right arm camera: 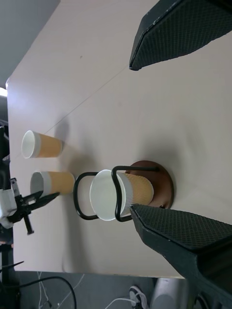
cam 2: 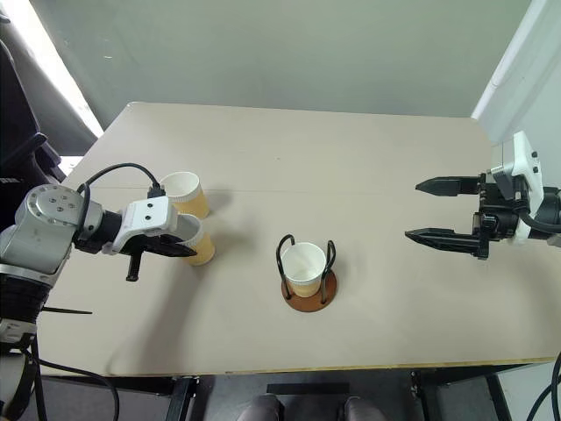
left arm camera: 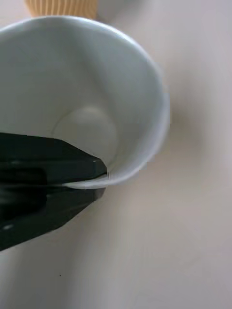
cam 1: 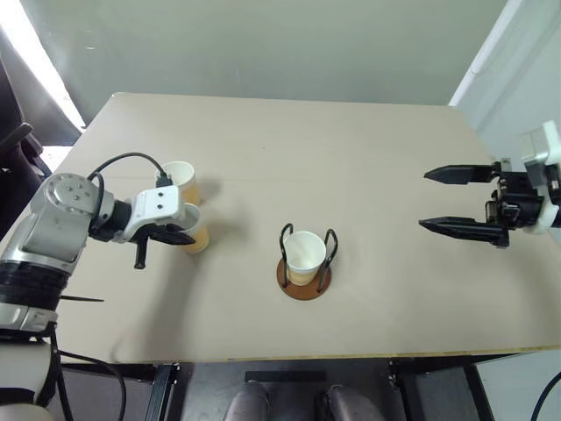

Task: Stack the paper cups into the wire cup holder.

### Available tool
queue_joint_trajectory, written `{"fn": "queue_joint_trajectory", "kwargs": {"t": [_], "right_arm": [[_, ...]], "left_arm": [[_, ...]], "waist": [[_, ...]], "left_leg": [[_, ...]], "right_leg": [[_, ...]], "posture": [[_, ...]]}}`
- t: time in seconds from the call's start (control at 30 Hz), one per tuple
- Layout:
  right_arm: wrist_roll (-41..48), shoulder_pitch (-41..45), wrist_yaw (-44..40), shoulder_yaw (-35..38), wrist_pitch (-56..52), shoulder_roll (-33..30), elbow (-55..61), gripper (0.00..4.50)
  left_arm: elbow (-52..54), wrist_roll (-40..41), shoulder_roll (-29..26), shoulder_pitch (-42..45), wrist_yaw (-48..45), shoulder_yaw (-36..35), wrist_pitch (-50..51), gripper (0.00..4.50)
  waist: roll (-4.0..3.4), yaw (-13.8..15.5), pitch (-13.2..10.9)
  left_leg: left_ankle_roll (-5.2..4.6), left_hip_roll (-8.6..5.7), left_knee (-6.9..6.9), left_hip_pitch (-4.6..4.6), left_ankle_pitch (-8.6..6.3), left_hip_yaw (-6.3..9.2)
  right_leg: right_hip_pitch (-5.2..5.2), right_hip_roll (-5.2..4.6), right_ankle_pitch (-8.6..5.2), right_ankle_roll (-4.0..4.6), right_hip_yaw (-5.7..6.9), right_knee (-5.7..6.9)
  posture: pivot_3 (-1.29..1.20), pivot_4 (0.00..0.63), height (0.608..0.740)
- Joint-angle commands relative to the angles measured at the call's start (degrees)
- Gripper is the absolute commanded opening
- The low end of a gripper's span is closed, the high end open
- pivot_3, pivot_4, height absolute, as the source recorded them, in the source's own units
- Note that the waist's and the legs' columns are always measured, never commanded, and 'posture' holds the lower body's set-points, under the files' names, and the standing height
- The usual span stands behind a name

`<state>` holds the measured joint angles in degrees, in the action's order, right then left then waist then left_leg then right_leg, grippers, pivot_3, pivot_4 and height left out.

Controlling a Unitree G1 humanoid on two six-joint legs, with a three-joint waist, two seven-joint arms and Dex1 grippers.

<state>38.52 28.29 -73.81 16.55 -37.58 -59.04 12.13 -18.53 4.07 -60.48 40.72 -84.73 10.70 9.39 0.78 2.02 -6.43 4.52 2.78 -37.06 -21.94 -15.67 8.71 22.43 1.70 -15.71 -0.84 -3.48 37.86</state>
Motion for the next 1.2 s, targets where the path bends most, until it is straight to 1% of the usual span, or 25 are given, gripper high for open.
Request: {"fn": "queue_joint_trajectory", "kwargs": {"t": [0.03,0.13,0.23,0.3,0.37,0.43,0.57,0.63,0.7,0.77,0.87,0.9,1.03,1.2], "right_arm": [[1.4,-0.7,1.0,4.0,0.1,-2.1,2.0,4.50],[1.7,-2.0,1.1,5.8,0.0,-3.3,2.3,4.50],[1.9,-2.7,1.3,6.8,0.1,-4.3,2.6,4.50],[2.1,-2.9,1.2,7.1,0.2,-4.9,2.8,4.50],[2.3,-3.5,0.9,7.5,0.1,-5.4,3.4,4.50],[3.1,-4.7,0.0,8.2,0.0,-5.9,4.8,4.50],[5.1,-6.7,-1.0,9.2,-0.8,-7.3,8.5,4.50],[5.9,-7.5,-0.5,9.8,-1.4,-7.5,9.9,4.50],[6.1,-8.5,0.6,10.7,-1.8,-7.6,10.9,4.50],[6.6,-9.9,1.6,12.1,-2.4,-7.3,12.2,4.50],[7.6,-12.0,3.0,14.1,-3.5,-7.0,14.1,4.50],[8.0,-12.5,3.4,14.5,-3.8,-7.0,14.6,4.50],[9.1,-14.6,4.8,16.5,-4.8,-7.0,16.4,4.50],[10.1,-16.1,6.3,17.4,-5.1,-6.8,17.7,4.50]], "left_arm": [[3.3,5.6,-0.1,4.3,-4.1,-4.1,2.1,0.04],[4.4,9.3,2.3,11.9,-6.1,-5.0,3.2,0.04],[4.3,13.8,6.7,20.7,-7.6,-4.2,4.0,0.04],[3.8,18.4,9.6,25.9,-7.8,-2.8,4.9,0.04],[3.5,24.7,12.0,30.2,-7.8,-1.6,7.9,0.04],[4.5,29.6,12.7,32.4,-7.8,3.1,8.1,0.04],[7.2,33.7,10.8,34.0,-7.8,16.1,3.4,0.04],[8.8,36.3,9.6,34.9,-7.8,21.3,1.2,0.04],[9.2,36.0,8.4,36.0,-7.8,27.6,-3.1,0.04],[7.8,34.5,8.4,37.4,-7.8,33.0,-7.5,0.04],[5.7,33.7,9.2,39.2,-7.8,37.9,-11.6,0.04],[5.5,34.1,9.1,39.7,-7.8,39.0,-12.4,0.04],[3.3,31.1,10.2,40.8,-7.8,42.5,-17.8,0.04],[0.4,29.2,12.5,42.0,-7.8,44.1,-20.9,0.04]], "waist": [[0.01,0.1,0.0],[0.03,0.6,0.0],[0.03,0.9,0.0],[0.03,0.9,0.0],[0.02,0.9,0.0],[0.02,0.9,0.0],[-0.06,0.7,0.0],[-0.06,0.7,0.0],[-0.06,0.7,0.0],[-0.07,0.7,0.0],[-0.08,0.8,-0.1],[-0.09,0.8,-0.1],[-0.09,0.8,-0.1],[-0.10,0.8,-0.1]], "left_leg": [[0.00,-0.01,0.00,-0.01,0.00,0.01],[-0.01,-0.04,-0.05,-0.06,0.00,0.05],[-0.17,-0.09,-0.14,-0.07,-0.09,0.03],[-0.31,-0.12,-0.27,-0.06,-0.17,-0.03],[-0.37,-0.12,-0.38,-0.06,-0.21,-0.16],[-0.42,-0.15,-0.44,-0.07,-0.24,-0.32],[-0.53,-0.21,-0.52,-0.01,-0.30,-0.85],[-0.62,-0.25,-0.65,-0.02,-0.35,-1.17],[-0.79,-0.25,-0.88,-0.05,-0.45,-1.20],[-1.03,-0.31,-1.06,-0.04,-0.62,-1.21],[-1.22,-0.50,-1.13,-0.04,-0.72,-1.20],[-1.32,-0.55,-1.16,-0.04,-0.76,-1.19],[-1.59,-0.71,-1.22,-0.06,-0.91,-1.23],[-1.67,-0.94,-1.23,-0.11,-0.95,-1.29]], "right_leg": [[0.00,0.00,0.00,-0.01,0.00,0.00],[-0.01,0.00,0.01,-0.07,0.00,0.00],[-0.07,-0.04,0.04,-0.16,-0.03,-0.04],[-0.18,-0.06,0.05,-0.24,-0.06,-0.09],[-0.24,-0.07,0.09,-0.35,-0.15,-0.20],[-0.27,-0.08,0.11,-0.45,-0.27,-0.28],[-0.30,-0.08,0.11,-0.73,-0.68,-0.41],[-0.25,-0.04,0.14,-0.92,-1.00,-0.41],[-0.22,-0.03,0.17,-1.06,-1.23,-0.42],[-0.28,-0.05,0.21,-1.24,-1.37,-0.50],[-0.33,-0.27,0.31,-1.44,-1.49,-0.62],[-0.36,-0.34,0.31,-1.49,-1.50,-0.62],[-0.41,-0.52,0.32,-1.61,-1.49,-0.71],[-0.45,-0.78,0.26,-1.81,-1.49,-0.84]], "posture": [[0.00,0.150,0.740],[0.00,0.150,0.740],[0.00,0.150,0.740],[0.00,0.150,0.740],[0.00,0.150,0.740],[0.00,0.150,0.740],[0.00,0.150,0.740],[0.00,0.150,0.740],[0.00,0.150,0.740],[0.00,0.150,0.740],[0.00,0.150,0.740],[0.00,0.150,0.740],[0.00,0.150,0.740],[0.00,0.150,0.740]]}}
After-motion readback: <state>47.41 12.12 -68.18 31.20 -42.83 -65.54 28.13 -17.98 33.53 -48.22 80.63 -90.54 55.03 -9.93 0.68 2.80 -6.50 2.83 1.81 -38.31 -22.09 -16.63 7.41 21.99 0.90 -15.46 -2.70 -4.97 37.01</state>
